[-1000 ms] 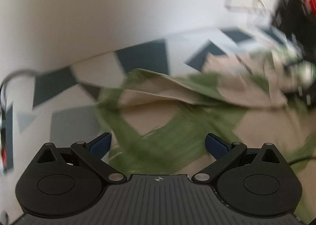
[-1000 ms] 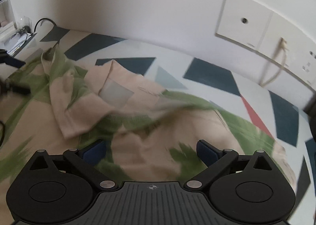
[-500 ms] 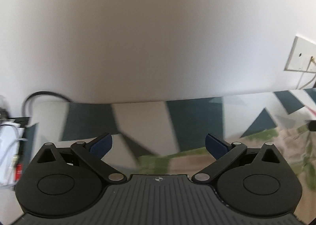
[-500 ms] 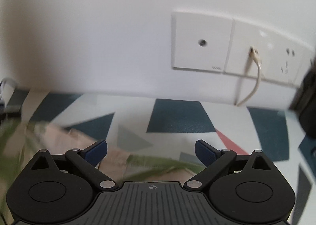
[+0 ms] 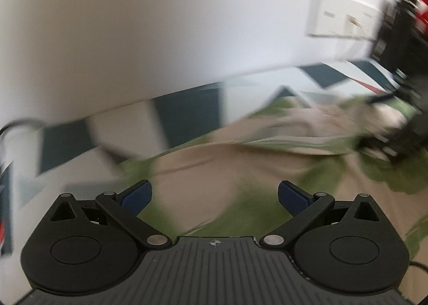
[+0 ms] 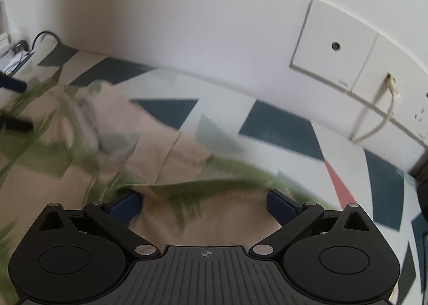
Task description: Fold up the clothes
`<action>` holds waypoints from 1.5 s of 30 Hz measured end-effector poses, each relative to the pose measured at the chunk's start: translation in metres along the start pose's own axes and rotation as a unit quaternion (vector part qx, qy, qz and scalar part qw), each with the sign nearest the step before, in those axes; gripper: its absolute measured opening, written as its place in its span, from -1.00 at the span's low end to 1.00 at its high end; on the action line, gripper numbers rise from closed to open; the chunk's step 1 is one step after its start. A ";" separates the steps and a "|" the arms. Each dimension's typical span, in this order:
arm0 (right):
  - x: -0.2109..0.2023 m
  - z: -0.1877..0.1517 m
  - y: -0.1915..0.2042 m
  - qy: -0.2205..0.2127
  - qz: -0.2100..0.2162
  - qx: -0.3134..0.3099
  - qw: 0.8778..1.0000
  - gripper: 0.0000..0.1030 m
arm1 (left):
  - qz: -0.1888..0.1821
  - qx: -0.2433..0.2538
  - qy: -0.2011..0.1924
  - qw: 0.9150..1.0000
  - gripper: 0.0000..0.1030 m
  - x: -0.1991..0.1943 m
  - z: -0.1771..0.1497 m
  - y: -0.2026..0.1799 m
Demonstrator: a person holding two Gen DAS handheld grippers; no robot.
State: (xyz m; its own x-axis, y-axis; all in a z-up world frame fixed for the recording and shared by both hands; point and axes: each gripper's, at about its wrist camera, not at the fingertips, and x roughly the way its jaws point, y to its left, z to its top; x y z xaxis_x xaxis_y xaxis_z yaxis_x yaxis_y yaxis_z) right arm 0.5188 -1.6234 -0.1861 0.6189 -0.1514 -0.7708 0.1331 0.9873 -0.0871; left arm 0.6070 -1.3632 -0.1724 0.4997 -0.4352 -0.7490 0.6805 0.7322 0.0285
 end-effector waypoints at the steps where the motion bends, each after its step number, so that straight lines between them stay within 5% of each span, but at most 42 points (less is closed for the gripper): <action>1: 0.004 0.006 -0.004 -0.009 -0.014 0.010 1.000 0.91 | -0.002 0.007 -0.001 1.000 0.99 0.004 0.002 -0.005; 4: 0.008 0.022 -0.027 -0.031 -0.093 0.094 0.991 0.82 | -0.009 0.030 -0.006 1.000 0.99 0.015 0.009 -0.020; 8: -0.005 0.020 -0.045 -0.035 -0.064 0.117 0.990 0.83 | -0.018 0.059 -0.011 0.998 0.99 0.029 0.018 -0.040; 10: -0.014 0.012 -0.042 -0.044 -0.040 0.080 0.995 0.82 | -0.023 0.074 -0.014 0.997 0.99 0.036 0.023 -0.050; 16: -0.015 0.002 -0.026 -0.038 0.042 0.005 0.998 0.14 | -0.018 0.056 -0.029 0.998 1.00 0.054 0.030 -0.045; 23: -0.037 0.006 -0.019 -0.102 0.062 -0.016 0.993 0.31 | -0.012 0.039 -0.053 0.998 1.00 0.054 0.023 -0.038; 28: -0.032 0.006 -0.014 -0.090 0.103 -0.068 0.988 0.27 | -0.012 0.038 -0.059 0.997 1.00 0.054 0.022 -0.038; 32: -0.021 0.002 -0.007 -0.068 0.116 -0.084 0.987 -0.09 | -0.011 0.036 -0.063 0.997 1.00 0.053 0.020 -0.037; 36: -0.016 -0.002 -0.009 -0.054 0.115 -0.062 0.990 -0.91 | -0.003 0.037 -0.073 0.997 1.00 0.051 0.019 -0.039; 40: -0.017 0.002 -0.021 -0.076 0.099 -0.012 0.992 -0.98 | 0.020 0.024 -0.096 0.995 1.00 0.046 0.016 -0.036; 45: 0.002 0.010 -0.026 -0.058 0.078 0.022 0.995 -0.98 | 0.051 -0.019 -0.078 0.996 1.00 0.053 0.019 -0.024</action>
State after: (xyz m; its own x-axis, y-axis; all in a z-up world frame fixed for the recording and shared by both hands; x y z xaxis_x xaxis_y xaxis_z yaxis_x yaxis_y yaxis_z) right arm 0.5239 -1.6503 -0.1788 0.7194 -0.0038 -0.6946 0.0604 0.9965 0.0572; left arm 0.6272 -1.4135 -0.1999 0.6439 -0.4315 -0.6319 0.6033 0.7942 0.0724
